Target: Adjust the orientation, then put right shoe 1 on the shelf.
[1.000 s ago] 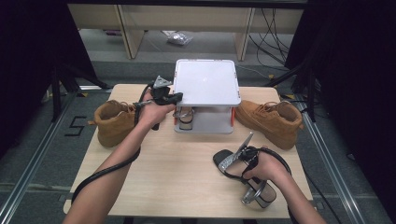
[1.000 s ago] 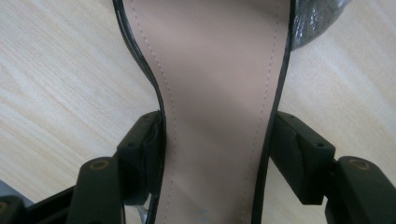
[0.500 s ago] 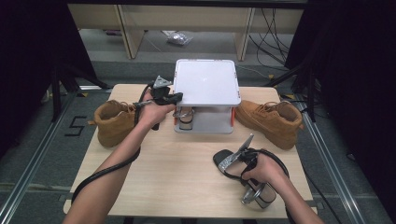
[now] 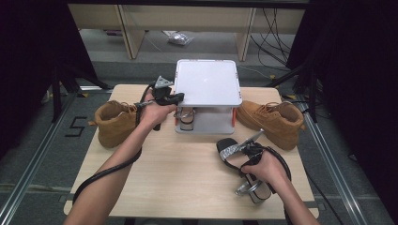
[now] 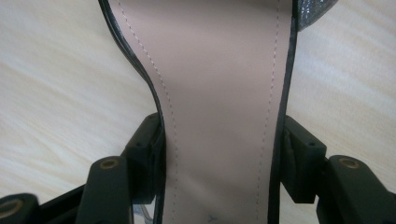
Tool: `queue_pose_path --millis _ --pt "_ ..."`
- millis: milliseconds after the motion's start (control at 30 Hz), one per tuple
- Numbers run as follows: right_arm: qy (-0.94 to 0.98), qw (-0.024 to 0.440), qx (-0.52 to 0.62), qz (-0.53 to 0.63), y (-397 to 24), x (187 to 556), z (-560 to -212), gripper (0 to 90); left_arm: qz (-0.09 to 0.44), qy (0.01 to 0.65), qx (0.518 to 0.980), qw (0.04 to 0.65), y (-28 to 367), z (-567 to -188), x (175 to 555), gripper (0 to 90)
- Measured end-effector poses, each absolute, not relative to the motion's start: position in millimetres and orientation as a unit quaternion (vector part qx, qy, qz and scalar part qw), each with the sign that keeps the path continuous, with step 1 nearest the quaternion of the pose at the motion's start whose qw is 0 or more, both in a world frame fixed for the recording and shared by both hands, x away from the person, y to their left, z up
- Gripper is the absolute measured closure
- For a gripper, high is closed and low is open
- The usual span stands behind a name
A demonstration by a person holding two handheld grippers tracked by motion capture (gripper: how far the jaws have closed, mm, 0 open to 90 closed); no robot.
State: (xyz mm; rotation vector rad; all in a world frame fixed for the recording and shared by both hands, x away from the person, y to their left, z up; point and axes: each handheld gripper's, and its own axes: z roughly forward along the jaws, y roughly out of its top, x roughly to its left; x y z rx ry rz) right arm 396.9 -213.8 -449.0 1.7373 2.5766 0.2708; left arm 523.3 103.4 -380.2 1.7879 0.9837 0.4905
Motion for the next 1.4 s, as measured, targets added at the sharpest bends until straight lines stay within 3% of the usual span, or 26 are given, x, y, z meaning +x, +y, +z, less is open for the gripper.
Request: queue_pose_path --millis 333,767,1400 --pt "0.813 0.033 0.571 0.110 -206.5 410.7 -444.2 42.6 0.203 0.409 0.738 0.496 102.7 -379.5 523.4 89.7" --pt "0.789 0.024 0.598 0.138 -196.7 420.7 -440.5 42.6 0.197 0.413 0.736 0.499 103.3 -379.8 523.8 89.7" --pt "0.759 0.055 0.630 0.152 -160.4 478.6 -445.5 42.6 0.194 0.409 0.738 0.500 104.2 -379.3 525.2 89.7"
